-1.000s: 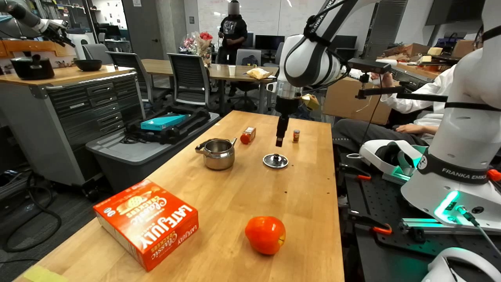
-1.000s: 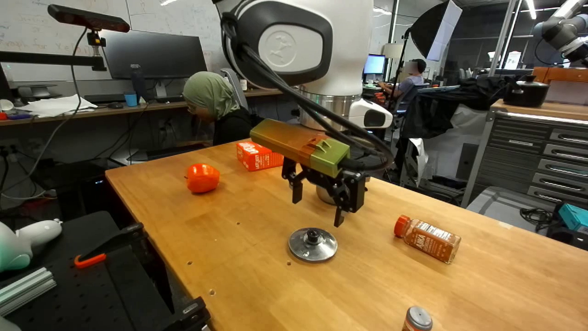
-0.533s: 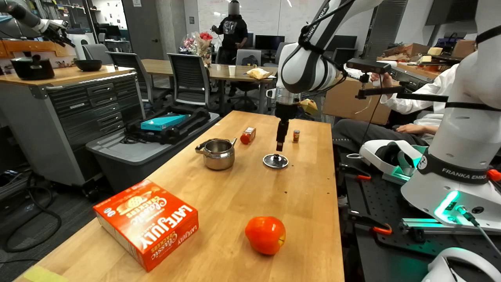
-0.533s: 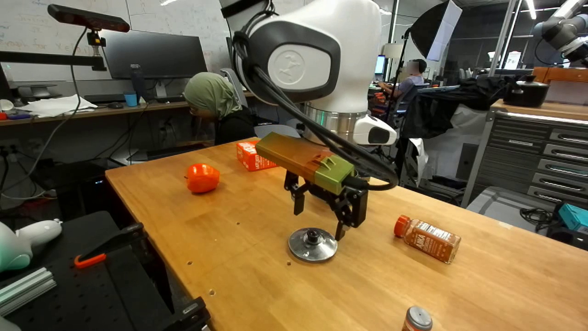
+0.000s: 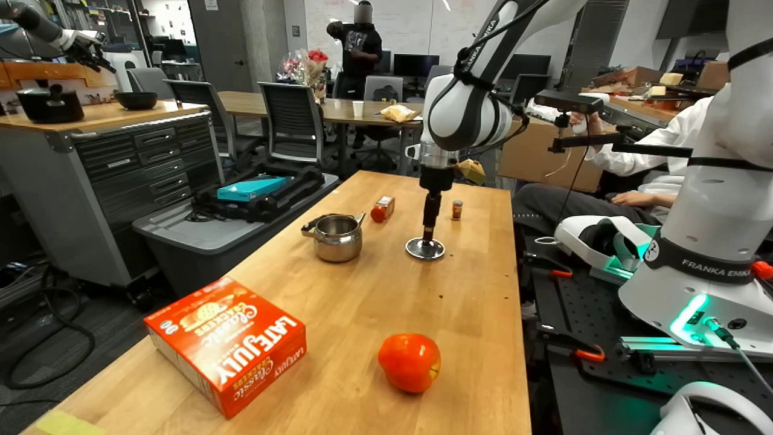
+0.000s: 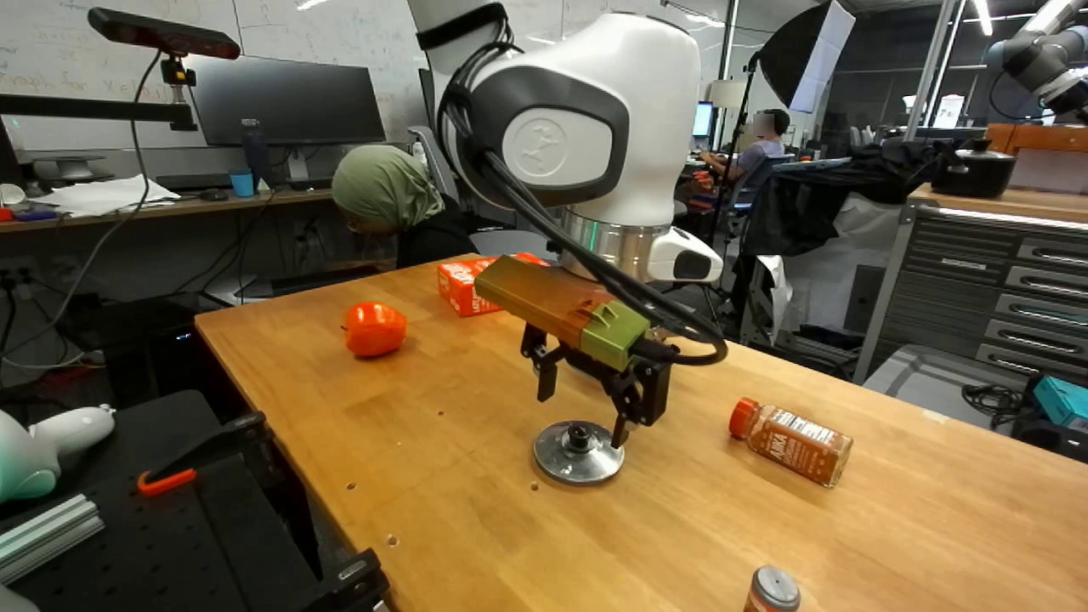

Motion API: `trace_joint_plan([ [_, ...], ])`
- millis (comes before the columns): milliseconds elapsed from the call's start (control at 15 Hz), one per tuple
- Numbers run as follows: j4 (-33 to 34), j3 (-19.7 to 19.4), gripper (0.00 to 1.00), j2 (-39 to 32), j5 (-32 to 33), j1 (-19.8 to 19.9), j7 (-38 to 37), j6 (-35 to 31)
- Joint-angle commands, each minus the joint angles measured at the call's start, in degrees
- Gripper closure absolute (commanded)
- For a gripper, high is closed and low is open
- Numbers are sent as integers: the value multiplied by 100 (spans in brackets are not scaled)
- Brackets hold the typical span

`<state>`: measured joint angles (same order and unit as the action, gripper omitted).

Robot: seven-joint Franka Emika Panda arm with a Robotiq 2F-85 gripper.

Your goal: Cover the silver teapot with a silver lid

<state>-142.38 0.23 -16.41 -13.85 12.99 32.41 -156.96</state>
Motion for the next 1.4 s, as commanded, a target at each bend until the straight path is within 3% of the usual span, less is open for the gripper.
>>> trace_joint_plan([
  [0, 229, 203, 0, -231, -23, 189, 126, -6],
  [333, 341, 223, 0, -438, 98, 176, 7, -32],
  [400, 362, 220, 6, -466, 120, 175, -8, -18],
  [467, 380, 219, 22, -490, 140, 176, -20, -9],
  [533, 393, 211, 30, -509, 163, 171, -40, -5],
  [600, 403, 208, 31, -519, 184, 171, -50, 3],
  [1067, 337, 266, 85, -379, 210, 220, 5, -30],
  [1200, 297, 289, 94, -304, 187, 228, 30, -18],
  [1333, 258, 309, 89, -262, 168, 245, 54, -4],
])
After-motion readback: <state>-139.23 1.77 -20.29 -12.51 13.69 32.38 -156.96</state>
